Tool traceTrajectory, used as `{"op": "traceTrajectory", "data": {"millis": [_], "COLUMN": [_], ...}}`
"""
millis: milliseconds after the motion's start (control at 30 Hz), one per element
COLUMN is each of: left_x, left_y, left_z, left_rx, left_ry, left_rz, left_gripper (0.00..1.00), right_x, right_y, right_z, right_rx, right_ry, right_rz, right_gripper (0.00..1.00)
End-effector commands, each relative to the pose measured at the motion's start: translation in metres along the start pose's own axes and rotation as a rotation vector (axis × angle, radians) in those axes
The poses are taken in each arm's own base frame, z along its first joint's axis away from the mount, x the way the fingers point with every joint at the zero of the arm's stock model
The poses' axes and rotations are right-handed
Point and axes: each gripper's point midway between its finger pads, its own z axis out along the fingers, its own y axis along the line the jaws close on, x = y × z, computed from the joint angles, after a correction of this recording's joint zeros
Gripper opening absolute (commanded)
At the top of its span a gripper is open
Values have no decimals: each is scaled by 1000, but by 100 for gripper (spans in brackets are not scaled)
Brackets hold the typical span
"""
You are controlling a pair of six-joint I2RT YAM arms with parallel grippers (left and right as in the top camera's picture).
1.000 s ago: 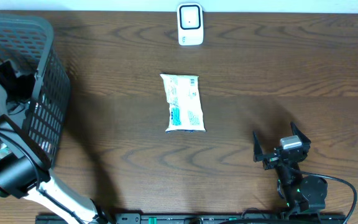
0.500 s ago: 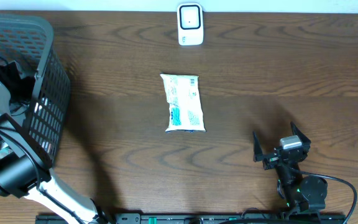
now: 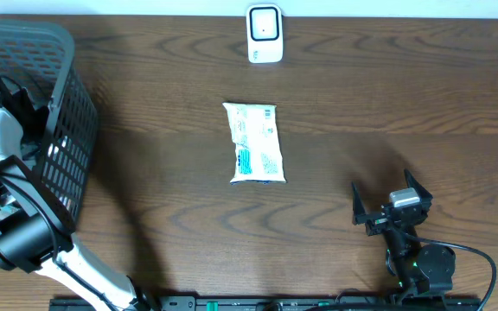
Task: Scan the item barcode
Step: 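Grasp the dark green Zam-Buk tin with the left gripper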
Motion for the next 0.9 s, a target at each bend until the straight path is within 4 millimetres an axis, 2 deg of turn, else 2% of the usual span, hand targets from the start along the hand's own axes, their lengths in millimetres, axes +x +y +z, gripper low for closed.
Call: {"op": "traceTrajectory", "data": {"millis": [0, 167, 333, 533, 633, 733, 867], "left_x": [8, 18, 17, 11, 2, -12, -30], "left_y": [5, 6, 6, 5, 3, -1, -8], "left_z": [7, 18, 19, 12, -3, -29, -86], "left_rx": [-19, -19, -18, -17, -15, -12, -5], "left_ry": [23, 27, 23, 0, -38, -104, -239], "left_rz": [-38, -39, -39, -36, -31, -24, -21], "left_gripper": [77, 76, 68, 65, 65, 65, 64], "right_x": [0, 0, 0, 0, 0, 0, 0], "right_y": [1, 1, 1, 1, 1, 1, 1], "right_z": [0, 0, 0, 0, 0, 0, 0], "right_rx": [-4, -4, -4, -4, -4, -4, -4], "right_ry": [0, 0, 0, 0, 0, 0, 0], "right_rz": [11, 11, 11, 11, 11, 11, 11], "right_gripper": [99, 99, 99, 99, 99, 99, 99]}}
